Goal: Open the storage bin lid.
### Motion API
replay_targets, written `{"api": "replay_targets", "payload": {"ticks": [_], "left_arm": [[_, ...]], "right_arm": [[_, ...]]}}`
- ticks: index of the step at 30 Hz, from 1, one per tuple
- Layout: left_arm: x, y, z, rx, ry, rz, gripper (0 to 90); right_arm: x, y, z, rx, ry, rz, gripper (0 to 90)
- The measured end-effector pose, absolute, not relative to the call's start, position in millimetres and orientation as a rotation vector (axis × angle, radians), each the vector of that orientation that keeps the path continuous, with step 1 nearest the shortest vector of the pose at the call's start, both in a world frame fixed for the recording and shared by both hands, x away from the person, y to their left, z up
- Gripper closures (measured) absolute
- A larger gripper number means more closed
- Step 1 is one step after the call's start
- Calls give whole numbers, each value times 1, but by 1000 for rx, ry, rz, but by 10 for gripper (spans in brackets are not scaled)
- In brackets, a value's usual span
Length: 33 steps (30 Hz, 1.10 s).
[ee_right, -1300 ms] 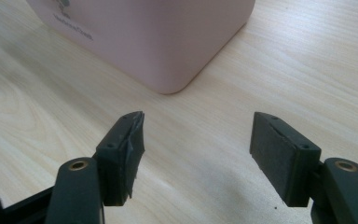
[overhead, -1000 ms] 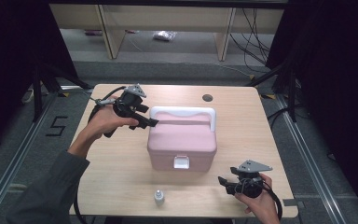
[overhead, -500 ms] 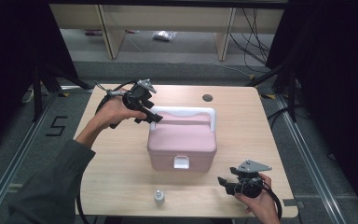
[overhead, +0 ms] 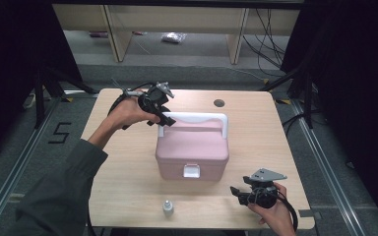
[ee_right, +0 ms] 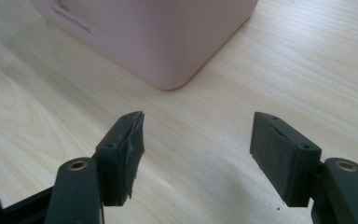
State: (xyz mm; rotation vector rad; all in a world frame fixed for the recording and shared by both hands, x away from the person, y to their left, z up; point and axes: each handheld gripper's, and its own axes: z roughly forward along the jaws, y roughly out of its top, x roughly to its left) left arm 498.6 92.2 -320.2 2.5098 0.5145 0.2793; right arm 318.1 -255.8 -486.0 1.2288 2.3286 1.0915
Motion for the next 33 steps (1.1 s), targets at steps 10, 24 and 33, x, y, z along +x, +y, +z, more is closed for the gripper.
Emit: {"api": "replay_targets", "payload": {"ticks": [10, 24, 33], "left_arm": [[497, 89, -316, 2555, 447, 335, 673], [494, 93, -305, 2522, 391, 368, 684], [501, 96, -296, 2480, 396, 344, 686]], "right_arm": [[318, -258, -486, 1221, 2324, 1074, 360], [316, -257, -483, 1254, 2315, 1117, 394], [315, -263, -470, 1147, 2233, 1212, 531]]}}
